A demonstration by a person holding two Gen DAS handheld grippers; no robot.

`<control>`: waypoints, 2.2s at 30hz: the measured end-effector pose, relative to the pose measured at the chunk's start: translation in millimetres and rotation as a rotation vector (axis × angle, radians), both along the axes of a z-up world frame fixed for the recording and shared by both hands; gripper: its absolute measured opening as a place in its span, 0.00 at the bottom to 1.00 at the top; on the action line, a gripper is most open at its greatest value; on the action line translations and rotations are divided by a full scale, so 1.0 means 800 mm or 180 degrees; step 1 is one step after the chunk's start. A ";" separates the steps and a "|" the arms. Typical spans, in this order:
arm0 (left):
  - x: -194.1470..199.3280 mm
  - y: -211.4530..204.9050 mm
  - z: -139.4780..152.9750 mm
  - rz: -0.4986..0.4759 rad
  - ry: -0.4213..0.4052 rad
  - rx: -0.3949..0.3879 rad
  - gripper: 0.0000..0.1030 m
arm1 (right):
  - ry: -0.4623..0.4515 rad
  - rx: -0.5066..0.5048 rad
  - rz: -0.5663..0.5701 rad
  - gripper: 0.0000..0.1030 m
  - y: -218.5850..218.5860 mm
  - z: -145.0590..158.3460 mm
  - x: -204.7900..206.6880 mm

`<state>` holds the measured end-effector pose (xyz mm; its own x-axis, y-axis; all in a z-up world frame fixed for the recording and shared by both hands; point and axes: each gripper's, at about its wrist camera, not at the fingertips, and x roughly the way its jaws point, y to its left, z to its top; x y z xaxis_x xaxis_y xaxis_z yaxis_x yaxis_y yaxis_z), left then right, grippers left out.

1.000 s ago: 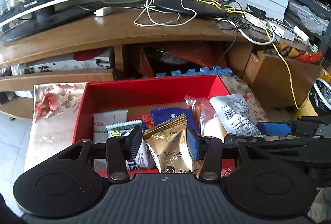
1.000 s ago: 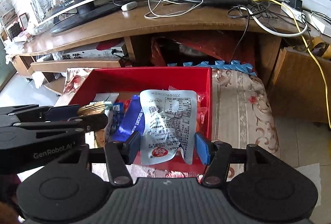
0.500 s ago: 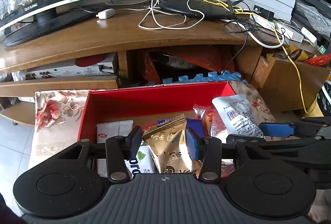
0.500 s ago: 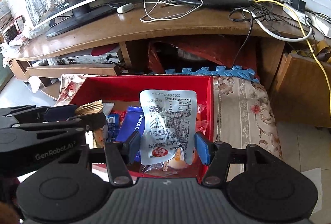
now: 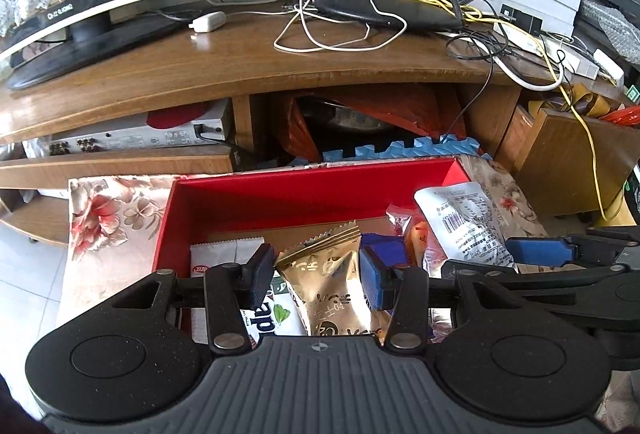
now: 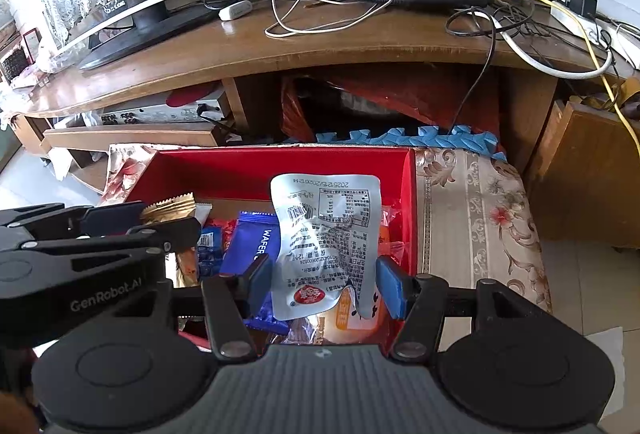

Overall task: Organize snacks
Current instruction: 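Lower and open left tool into the box while right tool releases the white packet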

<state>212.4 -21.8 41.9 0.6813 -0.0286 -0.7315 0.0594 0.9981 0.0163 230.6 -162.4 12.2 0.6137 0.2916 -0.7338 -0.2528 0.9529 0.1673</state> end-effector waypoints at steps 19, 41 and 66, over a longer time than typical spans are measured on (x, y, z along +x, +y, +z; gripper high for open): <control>0.008 -0.001 -0.005 0.0027 0.0026 0.0026 0.51 | 0.0026 -0.0026 -0.0011 0.51 0.005 -0.006 0.009; 0.019 0.002 -0.011 0.0056 0.0056 0.0045 0.51 | 0.0064 -0.0035 -0.0028 0.51 0.008 -0.011 0.022; 0.036 0.005 -0.039 0.0109 0.0267 0.0108 0.51 | 0.0188 -0.0215 -0.0004 0.51 0.021 -0.037 0.036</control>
